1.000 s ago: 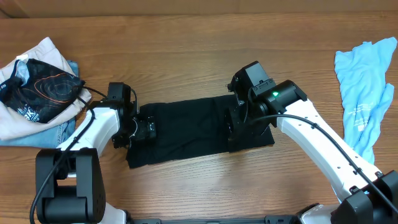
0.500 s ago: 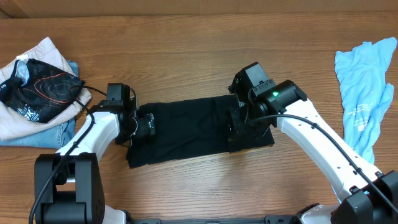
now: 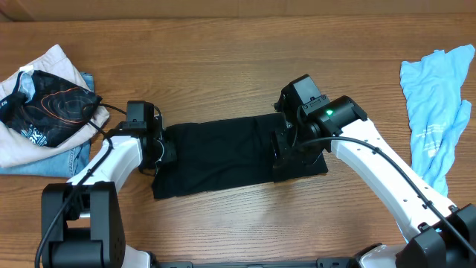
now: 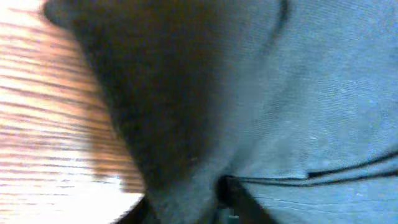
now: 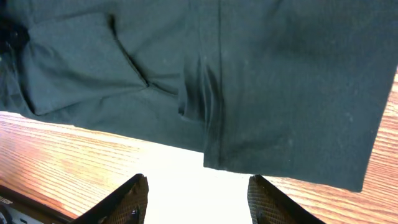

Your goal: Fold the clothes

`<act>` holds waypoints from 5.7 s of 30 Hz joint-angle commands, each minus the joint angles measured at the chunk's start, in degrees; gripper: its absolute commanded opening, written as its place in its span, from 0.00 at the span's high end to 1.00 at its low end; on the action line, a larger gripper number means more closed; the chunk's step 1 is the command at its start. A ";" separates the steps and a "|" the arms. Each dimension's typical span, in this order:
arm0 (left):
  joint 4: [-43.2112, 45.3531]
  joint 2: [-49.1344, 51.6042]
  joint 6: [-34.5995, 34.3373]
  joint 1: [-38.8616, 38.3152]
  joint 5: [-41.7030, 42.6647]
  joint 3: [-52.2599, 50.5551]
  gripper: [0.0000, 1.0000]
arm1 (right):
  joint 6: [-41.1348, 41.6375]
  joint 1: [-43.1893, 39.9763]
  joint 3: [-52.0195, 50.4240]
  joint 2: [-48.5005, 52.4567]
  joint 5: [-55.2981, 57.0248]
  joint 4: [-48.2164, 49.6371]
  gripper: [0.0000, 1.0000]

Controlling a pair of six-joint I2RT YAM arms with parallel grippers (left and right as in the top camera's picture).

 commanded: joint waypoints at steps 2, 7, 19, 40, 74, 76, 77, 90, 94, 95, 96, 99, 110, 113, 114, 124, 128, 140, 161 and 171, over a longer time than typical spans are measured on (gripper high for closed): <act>-0.98 2.75 0.02 1.07 0.35 -2.45 0.93 | 0.46 0.07 0.87 -0.35 0.15 0.04 0.45; -4.04 2.73 0.04 7.08 0.42 0.09 0.96 | 0.46 0.07 0.87 -0.35 0.13 0.02 0.45; -16.81 2.51 2.38 19.54 -0.66 18.45 0.96 | 0.44 0.02 0.87 -0.35 0.83 0.35 0.44; -33.24 -0.50 -1.51 2.29 2.36 36.98 0.96 | 0.39 -8.35 -0.46 3.56 7.65 3.30 0.35; -20.59 7.15 -14.03 -23.82 -3.50 38.38 0.94 | -2.62 -4.31 -1.64 22.93 5.42 11.65 0.35; -20.17 7.43 -14.62 -25.00 -3.52 38.38 0.94 | -2.62 -4.31 -1.64 22.93 5.42 11.65 0.35; -19.76 7.43 -14.62 -25.64 -3.56 38.38 0.94 | -2.62 -4.31 -1.64 22.93 5.42 11.63 0.36; -17.88 7.43 -16.76 -28.79 -4.55 38.34 0.93 | -2.62 -4.31 -1.64 22.93 5.42 11.67 0.35; -17.81 7.45 -17.38 -29.40 -4.39 38.34 0.93 | -2.62 -4.31 -1.64 22.93 5.40 11.63 0.36; -17.73 7.45 -17.38 -29.57 -4.31 38.34 0.92 | -2.62 -4.31 -1.64 22.93 5.40 11.65 0.35; -17.68 7.45 -17.38 -29.81 -4.09 38.34 0.92 | -2.62 -4.31 -1.64 22.93 5.40 11.65 0.35; -17.66 7.45 -17.81 -30.69 -3.91 38.34 0.92 | -2.62 -4.31 -1.64 22.93 5.40 11.63 0.35; -17.75 7.50 -19.15 -32.57 -3.89 37.09 0.88 | -2.62 -4.31 -1.64 22.93 5.40 11.43 0.35; -17.11 7.50 -19.96 -32.68 -1.90 37.09 0.82 | -2.64 -4.31 -1.64 22.93 5.42 11.47 0.35; -16.65 7.50 -19.96 -32.81 -0.57 37.09 0.76 | -2.62 -4.31 -1.64 22.93 5.40 11.45 0.35; -15.80 7.48 -15.58 -31.67 4.83 37.11 0.40 | -2.64 -4.31 -1.64 22.93 5.42 11.02 0.35; -17.64 7.48 -14.73 -28.50 1.95 37.11 0.41 | -2.64 -4.31 -1.64 22.93 5.46 10.95 0.35; -18.88 7.50 -7.61 -19.02 -8.13 37.11 0.42 | 1.09 -5.22 2.62 13.22 8.72 5.20 0.35; -6.75 22.88 9.29 -18.27 -18.67 37.11 0.43 | -8.52 -3.72 2.73 15.63 -2.51 2.78 0.35; -20.50 26.58 5.84 -14.56 -20.06 37.11 0.45 | -9.14 -2.80 2.43 23.15 -2.54 2.14 0.35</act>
